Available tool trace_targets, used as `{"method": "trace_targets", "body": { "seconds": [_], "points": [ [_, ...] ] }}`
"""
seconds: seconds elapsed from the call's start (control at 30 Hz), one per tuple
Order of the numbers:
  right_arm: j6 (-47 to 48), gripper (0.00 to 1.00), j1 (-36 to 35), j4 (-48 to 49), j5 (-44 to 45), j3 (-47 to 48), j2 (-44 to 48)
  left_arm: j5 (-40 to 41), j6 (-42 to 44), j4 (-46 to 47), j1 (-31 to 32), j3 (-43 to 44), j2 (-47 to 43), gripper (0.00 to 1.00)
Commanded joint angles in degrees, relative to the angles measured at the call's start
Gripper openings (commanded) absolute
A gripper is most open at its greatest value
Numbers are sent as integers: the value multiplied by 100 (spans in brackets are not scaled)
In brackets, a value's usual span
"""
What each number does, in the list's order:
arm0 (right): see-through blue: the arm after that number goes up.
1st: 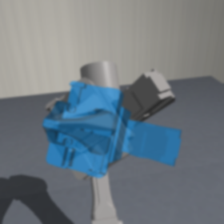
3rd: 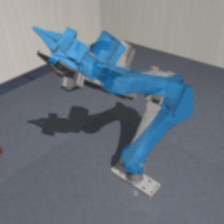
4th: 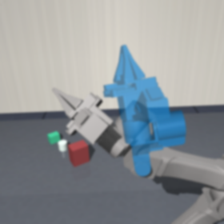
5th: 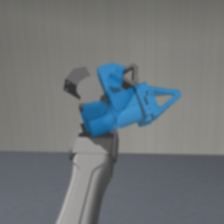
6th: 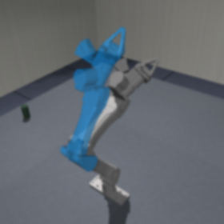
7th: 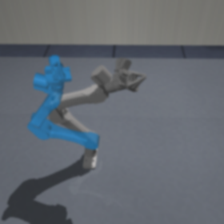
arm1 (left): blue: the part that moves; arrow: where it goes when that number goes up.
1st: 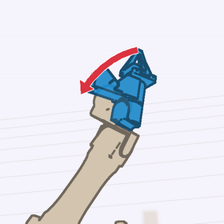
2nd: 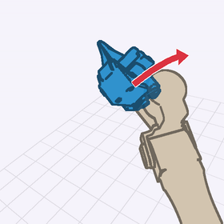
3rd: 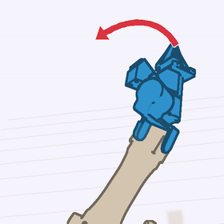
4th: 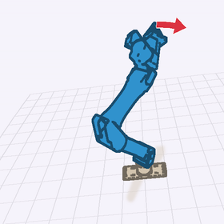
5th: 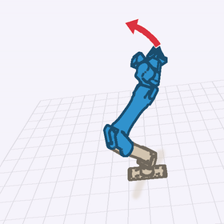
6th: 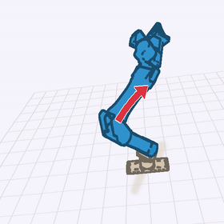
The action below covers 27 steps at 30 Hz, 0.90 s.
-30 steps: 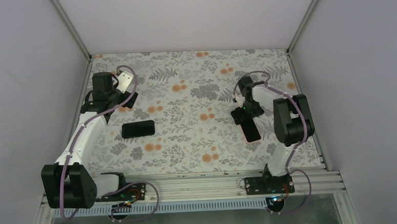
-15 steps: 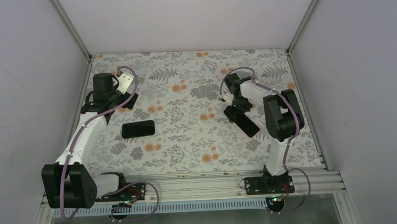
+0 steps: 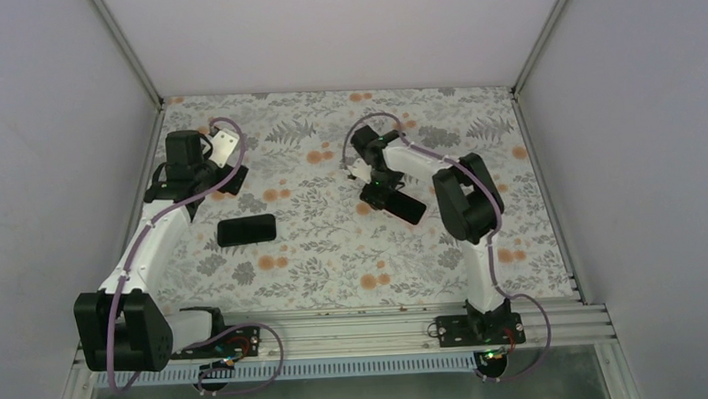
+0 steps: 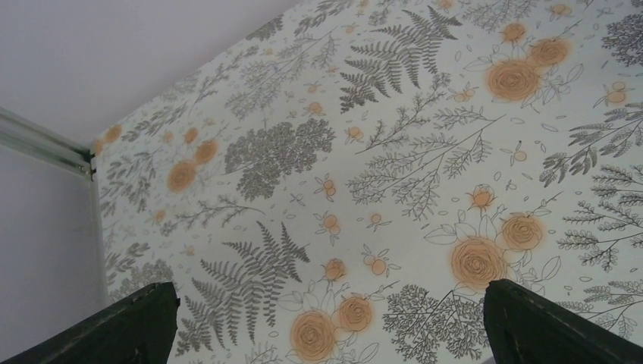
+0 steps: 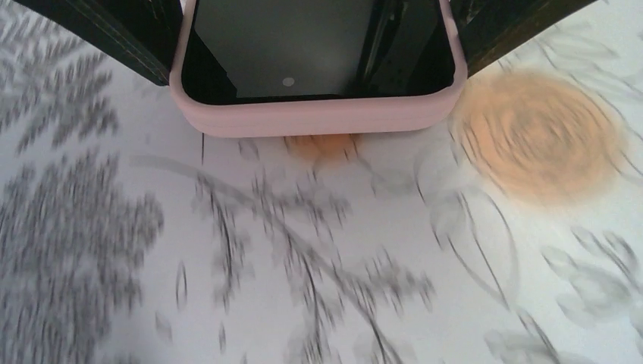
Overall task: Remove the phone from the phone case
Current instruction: Pick up the phone at the center of the board.
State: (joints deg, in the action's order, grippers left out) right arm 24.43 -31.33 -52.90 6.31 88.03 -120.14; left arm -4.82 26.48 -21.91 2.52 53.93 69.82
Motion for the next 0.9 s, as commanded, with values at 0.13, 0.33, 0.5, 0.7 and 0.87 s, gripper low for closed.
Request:
{"method": "trace_targets", "body": {
  "seconds": [0.13,0.33,0.5,0.7,0.87],
  "points": [
    [160,100,-176,50,-583,612,-619,-369,-5,-2,30,187,161,100],
    [385,100,-42,600,-492,-777,454,-425,-7,54,33,130,213,100],
    [455,100,334,868,-513,-1629,932,-523,-46,137,29,115,337,100],
    [613,100,700,946,-763,-1924,1276,-505,-39,154,29,161,388,100],
    [648,100,734,923,-697,-2195,1484,-405,-5,172,25,85,312,100]
  ]
}}
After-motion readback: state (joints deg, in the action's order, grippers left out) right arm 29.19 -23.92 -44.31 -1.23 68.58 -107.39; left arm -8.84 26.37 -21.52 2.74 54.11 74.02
